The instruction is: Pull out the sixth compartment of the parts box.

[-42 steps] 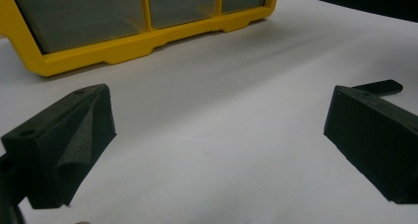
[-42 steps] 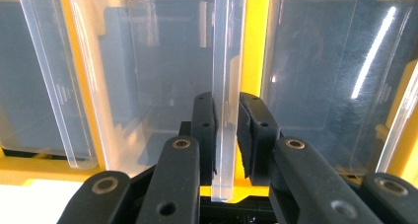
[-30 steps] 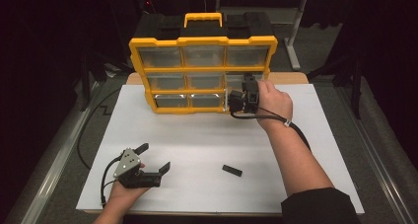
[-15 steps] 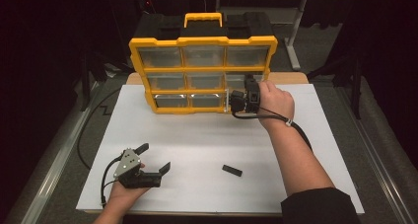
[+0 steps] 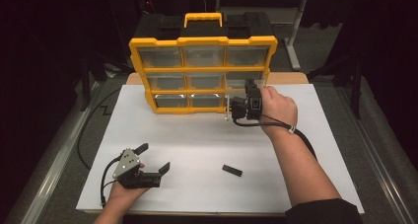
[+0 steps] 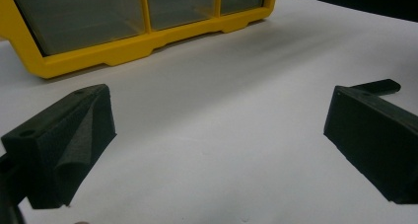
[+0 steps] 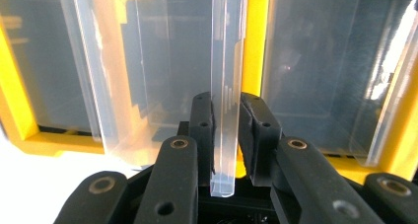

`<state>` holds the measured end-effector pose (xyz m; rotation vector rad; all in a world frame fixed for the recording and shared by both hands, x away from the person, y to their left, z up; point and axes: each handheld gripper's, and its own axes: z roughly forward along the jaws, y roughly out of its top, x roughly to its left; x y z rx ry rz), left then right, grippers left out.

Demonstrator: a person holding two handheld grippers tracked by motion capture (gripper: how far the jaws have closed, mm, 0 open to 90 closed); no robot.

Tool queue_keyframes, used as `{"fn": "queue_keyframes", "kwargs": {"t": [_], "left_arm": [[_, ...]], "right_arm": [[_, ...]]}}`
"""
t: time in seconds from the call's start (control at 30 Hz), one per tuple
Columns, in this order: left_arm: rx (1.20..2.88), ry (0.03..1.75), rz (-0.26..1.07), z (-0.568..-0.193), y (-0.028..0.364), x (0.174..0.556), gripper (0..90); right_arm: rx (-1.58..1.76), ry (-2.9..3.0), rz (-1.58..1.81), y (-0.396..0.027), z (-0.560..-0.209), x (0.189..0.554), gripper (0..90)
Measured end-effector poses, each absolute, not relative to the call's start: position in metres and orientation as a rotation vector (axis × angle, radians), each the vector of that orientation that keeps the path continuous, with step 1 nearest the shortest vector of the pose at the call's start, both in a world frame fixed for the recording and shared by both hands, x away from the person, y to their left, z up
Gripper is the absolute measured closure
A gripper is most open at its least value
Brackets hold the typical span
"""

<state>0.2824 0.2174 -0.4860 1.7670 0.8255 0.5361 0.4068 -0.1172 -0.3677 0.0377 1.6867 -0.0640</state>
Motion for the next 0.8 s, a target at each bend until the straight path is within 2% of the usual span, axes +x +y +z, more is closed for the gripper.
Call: {"fn": "queue_keyframes", "kwargs": {"t": [0.8], "left_arm": [[1.771, 0.818, 0.540, -0.485, 0.219, 0.281, 0.3]], "right_arm": [[0.022, 1.682, -0.044, -0.121, -0.369, 0.365, 78.2]]}}
